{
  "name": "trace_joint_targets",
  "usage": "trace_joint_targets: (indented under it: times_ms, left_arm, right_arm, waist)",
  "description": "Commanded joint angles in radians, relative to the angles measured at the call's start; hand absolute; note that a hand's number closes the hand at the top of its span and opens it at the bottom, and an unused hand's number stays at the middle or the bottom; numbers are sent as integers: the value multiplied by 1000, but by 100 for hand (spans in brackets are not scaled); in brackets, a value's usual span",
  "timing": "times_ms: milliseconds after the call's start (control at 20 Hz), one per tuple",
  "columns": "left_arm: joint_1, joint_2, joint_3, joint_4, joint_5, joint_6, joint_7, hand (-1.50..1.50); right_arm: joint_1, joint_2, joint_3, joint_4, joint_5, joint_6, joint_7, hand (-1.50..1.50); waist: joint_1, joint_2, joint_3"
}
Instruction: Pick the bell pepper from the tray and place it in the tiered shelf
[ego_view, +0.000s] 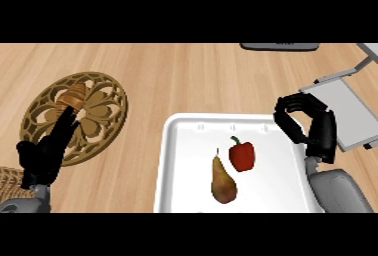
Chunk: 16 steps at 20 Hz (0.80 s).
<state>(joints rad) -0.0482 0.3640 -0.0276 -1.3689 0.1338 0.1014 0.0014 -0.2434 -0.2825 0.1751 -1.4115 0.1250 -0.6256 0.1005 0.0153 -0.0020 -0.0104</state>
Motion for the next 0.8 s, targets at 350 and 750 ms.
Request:
trace_joint_targets:
  times_ms: [350,750]
  left_arm:
    - [25,43,49,-14,59,-41,76,0]
    - [62,57,67,-16,76,-55,79,0]
  right_arm:
    - [-2,278,292,201,674,-435,363,-150]
    - [-35,282,206,281,998,-75,710,-150]
  waist:
    - [-5,-9,3]
    - [-45,-22,-6]
